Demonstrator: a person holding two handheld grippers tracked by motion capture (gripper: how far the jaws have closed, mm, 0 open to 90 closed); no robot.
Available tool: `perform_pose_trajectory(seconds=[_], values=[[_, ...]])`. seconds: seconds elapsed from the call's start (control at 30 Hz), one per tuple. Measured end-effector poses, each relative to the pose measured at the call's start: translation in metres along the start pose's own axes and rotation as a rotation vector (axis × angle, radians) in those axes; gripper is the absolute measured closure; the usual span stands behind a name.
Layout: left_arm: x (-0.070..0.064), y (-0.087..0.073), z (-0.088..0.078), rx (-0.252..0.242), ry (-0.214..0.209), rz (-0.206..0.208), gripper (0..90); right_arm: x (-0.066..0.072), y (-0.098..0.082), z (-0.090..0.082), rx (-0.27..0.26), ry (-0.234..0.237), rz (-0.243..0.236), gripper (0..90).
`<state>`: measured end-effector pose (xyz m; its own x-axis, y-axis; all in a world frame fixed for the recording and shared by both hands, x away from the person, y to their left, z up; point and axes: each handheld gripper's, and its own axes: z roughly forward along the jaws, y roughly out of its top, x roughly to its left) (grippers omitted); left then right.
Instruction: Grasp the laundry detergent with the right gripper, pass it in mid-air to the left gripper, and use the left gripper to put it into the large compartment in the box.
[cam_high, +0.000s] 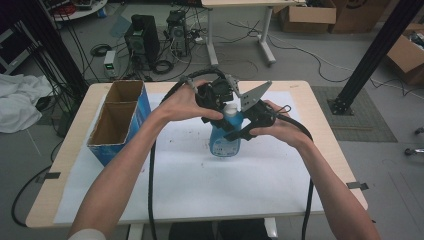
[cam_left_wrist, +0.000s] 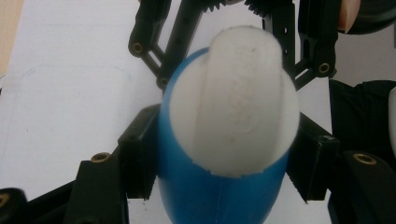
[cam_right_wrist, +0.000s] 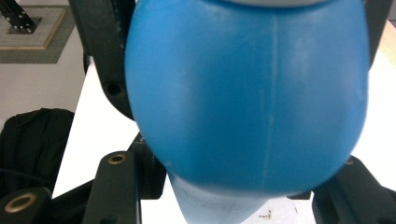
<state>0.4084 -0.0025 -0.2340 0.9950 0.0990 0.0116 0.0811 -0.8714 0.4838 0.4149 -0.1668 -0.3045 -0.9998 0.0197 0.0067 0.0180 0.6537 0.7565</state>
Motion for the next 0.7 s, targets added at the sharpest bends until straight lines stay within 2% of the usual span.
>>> perform_pose_trajectory(seconds=[0.27,0.5,0.7], values=[[-0.0003,-0.0012,0.0035,0.034,-0.008,0.003,37.7,0.0011,-0.001,0.0051,0.01,0.01,0.001,45.1],[0.001,-0.0023,0.0019,0.019,-0.008,0.0,37.7,0.0001,-0.0009,0.0063,0.001,0.011,0.005,44.9],[0.0002,-0.0029,0.002,0.026,-0.005,0.001,37.7,0.0008,-0.0015,0.0076,-0.01,0.007,0.011,44.6]])
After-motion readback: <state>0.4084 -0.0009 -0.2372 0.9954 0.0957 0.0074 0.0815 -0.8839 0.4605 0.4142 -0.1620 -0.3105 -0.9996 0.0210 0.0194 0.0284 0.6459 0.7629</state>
